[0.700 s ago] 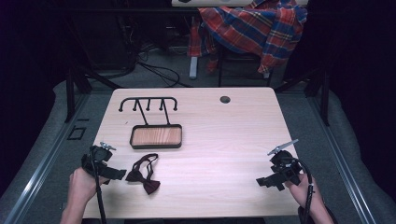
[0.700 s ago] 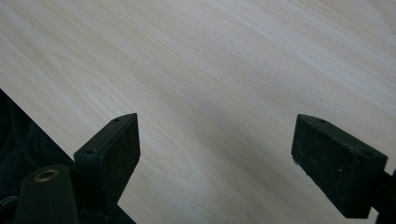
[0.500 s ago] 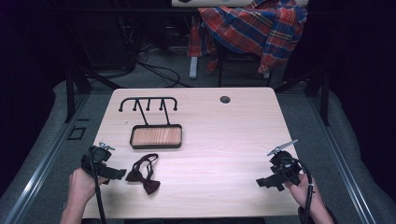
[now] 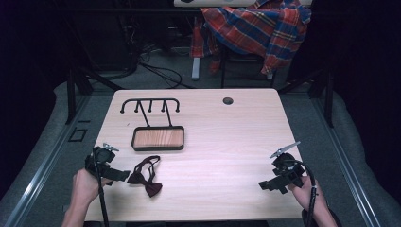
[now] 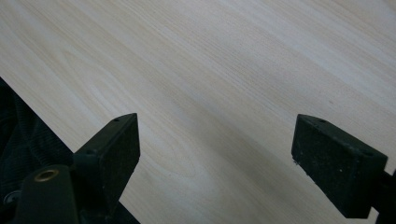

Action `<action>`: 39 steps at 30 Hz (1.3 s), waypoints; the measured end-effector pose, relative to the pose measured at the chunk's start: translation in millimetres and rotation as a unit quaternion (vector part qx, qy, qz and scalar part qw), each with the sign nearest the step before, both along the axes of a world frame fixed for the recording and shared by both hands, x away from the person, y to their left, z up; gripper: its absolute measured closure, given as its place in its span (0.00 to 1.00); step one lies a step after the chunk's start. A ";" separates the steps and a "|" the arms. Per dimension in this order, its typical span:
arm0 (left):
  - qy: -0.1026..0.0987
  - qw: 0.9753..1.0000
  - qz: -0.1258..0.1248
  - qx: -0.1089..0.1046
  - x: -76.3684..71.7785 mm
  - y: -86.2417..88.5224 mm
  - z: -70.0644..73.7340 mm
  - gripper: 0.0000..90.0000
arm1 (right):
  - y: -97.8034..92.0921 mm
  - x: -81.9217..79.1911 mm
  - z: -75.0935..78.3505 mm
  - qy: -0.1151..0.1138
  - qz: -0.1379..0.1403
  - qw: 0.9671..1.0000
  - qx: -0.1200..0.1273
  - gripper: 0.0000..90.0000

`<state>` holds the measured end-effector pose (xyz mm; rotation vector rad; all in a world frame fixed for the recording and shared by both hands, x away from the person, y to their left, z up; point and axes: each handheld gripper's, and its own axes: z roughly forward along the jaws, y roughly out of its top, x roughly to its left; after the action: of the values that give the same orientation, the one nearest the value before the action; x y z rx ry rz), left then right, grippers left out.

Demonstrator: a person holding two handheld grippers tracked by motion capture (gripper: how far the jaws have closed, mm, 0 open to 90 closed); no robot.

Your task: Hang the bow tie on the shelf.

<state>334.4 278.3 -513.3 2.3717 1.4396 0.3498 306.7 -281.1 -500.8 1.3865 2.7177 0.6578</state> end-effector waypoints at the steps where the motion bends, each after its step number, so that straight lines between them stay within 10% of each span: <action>1: -0.004 1.000 0.001 -0.002 0.5 -1.3 0.3 0.00 | 0.4 0.2 -0.5 0.004 0.003 1.000 0.001 0.17; 34: 0.006 1.000 -0.023 0.015 42.6 -46.3 -14.2 0.00 | 2.1 1.7 -3.1 0.013 -0.004 1.000 0.001 0.17; 39: 0.009 0.999 -0.034 0.022 48.2 -51.1 -17.5 0.17 | 1.7 1.6 -3.0 0.014 -0.004 1.000 0.000 0.17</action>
<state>382.6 227.2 -530.8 2.4576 1.3677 0.3466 308.3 -279.4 -503.7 1.4170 2.7323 0.6431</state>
